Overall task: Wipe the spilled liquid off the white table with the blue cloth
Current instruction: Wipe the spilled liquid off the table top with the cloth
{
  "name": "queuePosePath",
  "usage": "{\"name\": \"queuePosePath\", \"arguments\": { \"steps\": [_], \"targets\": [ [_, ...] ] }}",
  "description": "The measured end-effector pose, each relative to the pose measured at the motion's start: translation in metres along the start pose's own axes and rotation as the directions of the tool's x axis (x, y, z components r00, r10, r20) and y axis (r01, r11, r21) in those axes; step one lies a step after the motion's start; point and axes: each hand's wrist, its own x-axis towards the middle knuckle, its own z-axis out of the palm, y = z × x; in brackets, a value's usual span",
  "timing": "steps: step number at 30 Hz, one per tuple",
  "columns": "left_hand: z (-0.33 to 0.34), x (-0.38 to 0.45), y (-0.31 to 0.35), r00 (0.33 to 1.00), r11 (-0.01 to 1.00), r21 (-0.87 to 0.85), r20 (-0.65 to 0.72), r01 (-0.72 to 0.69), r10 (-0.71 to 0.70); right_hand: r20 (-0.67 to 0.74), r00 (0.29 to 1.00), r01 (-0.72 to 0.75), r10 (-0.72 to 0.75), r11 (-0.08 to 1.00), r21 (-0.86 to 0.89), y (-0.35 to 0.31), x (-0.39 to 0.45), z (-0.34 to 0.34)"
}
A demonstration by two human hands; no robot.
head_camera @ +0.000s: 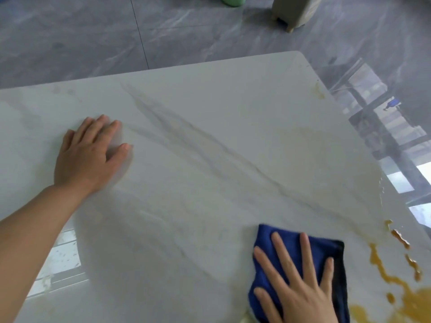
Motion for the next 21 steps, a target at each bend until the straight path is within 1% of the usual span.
{"name": "queuePosePath", "arguments": {
  "steps": [2, 4, 6, 7, 10, 12, 14, 17, 19, 21],
  "targets": [
    [0.001, 0.0, -0.001, 1.0, 1.0, 0.003, -0.008, -0.006, 0.006, 0.037, 0.998, 0.051, -0.051, 0.999, -0.011, -0.004, -0.006, 0.001],
    [0.003, 0.001, -0.003, 1.0, 1.0, 0.008, -0.012, -0.008, 0.009, 0.034, 0.995, 0.095, -0.095, 0.995, -0.018, 0.0, 0.0, -0.002],
    [0.006, 0.003, -0.005, 1.0, 1.0, 0.004, -0.015, -0.011, 0.011, 0.037, 0.995, 0.095, -0.095, 0.995, 0.005, 0.011, 0.016, -0.011],
    [0.007, 0.003, -0.006, 1.0, 1.0, 0.005, -0.017, -0.015, 0.015, 0.027, 0.998, 0.056, -0.056, 0.998, 0.018, 0.019, 0.028, -0.016],
    [0.009, 0.004, -0.009, 1.0, 1.0, 0.013, -0.022, -0.021, 0.022, -0.056, 0.988, -0.141, 0.145, 0.987, 0.077, 0.055, 0.063, -0.026],
    [0.009, 0.006, -0.009, 0.999, 1.0, 0.007, -0.026, -0.025, 0.025, -0.072, 0.977, -0.198, 0.202, 0.979, 0.057, 0.073, 0.073, -0.024],
    [0.009, 0.005, -0.009, 0.999, 1.0, 0.008, -0.029, -0.027, 0.027, -0.055, 0.973, -0.223, 0.226, 0.973, 0.054, 0.076, 0.07, -0.024],
    [0.008, 0.004, -0.008, 1.0, 1.0, 0.015, -0.018, -0.02, 0.02, 0.013, 0.968, -0.251, 0.251, 0.965, 0.073, 0.071, 0.057, -0.023],
    [0.007, 0.004, -0.008, 1.0, 1.0, 0.018, -0.016, -0.02, 0.02, 0.052, 0.969, -0.244, 0.24, 0.967, 0.07, 0.069, 0.047, -0.02],
    [0.006, 0.004, -0.006, 1.0, 1.0, 0.015, -0.018, -0.016, 0.016, 0.063, 0.974, -0.223, 0.219, 0.973, 0.063, 0.069, 0.037, -0.017]
  ]
}}
